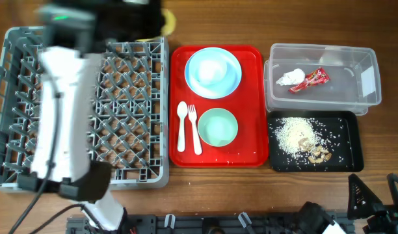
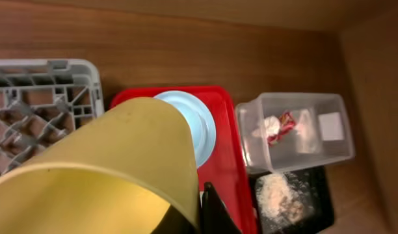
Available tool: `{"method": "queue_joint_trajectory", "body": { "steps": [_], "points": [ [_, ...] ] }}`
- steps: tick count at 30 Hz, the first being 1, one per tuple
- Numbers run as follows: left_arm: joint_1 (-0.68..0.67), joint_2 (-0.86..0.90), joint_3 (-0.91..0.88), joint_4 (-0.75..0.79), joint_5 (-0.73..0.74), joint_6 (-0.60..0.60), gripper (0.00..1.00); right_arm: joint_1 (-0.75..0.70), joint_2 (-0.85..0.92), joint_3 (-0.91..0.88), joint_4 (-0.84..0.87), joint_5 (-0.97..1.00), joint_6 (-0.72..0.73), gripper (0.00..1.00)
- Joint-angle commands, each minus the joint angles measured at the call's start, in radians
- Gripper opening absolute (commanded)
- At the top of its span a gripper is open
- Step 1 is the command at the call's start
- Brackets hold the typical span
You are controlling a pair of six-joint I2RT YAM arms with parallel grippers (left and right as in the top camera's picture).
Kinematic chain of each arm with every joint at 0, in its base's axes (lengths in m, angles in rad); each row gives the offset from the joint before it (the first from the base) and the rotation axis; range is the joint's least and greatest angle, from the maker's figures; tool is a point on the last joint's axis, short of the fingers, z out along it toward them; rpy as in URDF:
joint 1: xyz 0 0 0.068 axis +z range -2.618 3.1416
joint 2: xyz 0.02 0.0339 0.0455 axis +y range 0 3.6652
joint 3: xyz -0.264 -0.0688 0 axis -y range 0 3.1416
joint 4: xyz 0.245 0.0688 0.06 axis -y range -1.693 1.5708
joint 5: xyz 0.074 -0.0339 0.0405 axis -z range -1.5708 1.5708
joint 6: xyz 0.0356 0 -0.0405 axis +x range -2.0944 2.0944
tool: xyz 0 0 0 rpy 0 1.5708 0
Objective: Sort waste into correct bins and load items into the dishwasher rack
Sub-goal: 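Lift the yellow cup and carry it over the dish rack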
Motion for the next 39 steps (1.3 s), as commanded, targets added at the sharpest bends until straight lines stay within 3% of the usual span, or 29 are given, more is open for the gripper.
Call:
{"method": "queue_joint_trajectory", "body": {
  "steps": [1,6,16,27,33,36,37,38,39],
  "points": [
    [0.197,0.111,-0.040,-0.095,0.523,0.197,0.04,0.000,-0.013,0.000,0.002,0.013,0.007,1.00],
    [0.359,0.228,-0.117,-0.215,0.848,0.425,0.04,0.000,-0.013,0.000,0.002,0.013,0.007,1.00],
    [0.428,0.411,-0.350,-0.175,1.008,0.610,0.04,0.000,-0.013,0.000,0.002,0.013,0.007,1.00],
    [0.454,0.541,-0.453,-0.112,1.002,0.609,0.04,0.000,-0.013,0.000,0.002,0.013,0.007,1.00],
    [0.493,0.541,-0.453,-0.163,0.797,0.609,0.05,0.000,-0.013,0.000,0.002,0.013,0.007,1.00],
    [0.515,0.541,-0.453,-0.200,0.741,0.609,0.19,0.000,-0.013,0.000,0.002,0.013,0.007,1.00],
    [0.524,0.541,-0.453,-0.209,0.734,0.609,0.30,0.000,-0.013,0.000,0.002,0.013,0.008,1.00],
    [0.533,0.541,-0.453,-0.213,0.727,0.609,0.99,0.000,-0.013,0.000,0.002,0.013,0.007,1.00],
    [0.542,0.541,-0.453,-0.216,0.718,0.609,1.00,0.000,-0.013,0.000,0.002,0.013,0.007,1.00]
  ]
}}
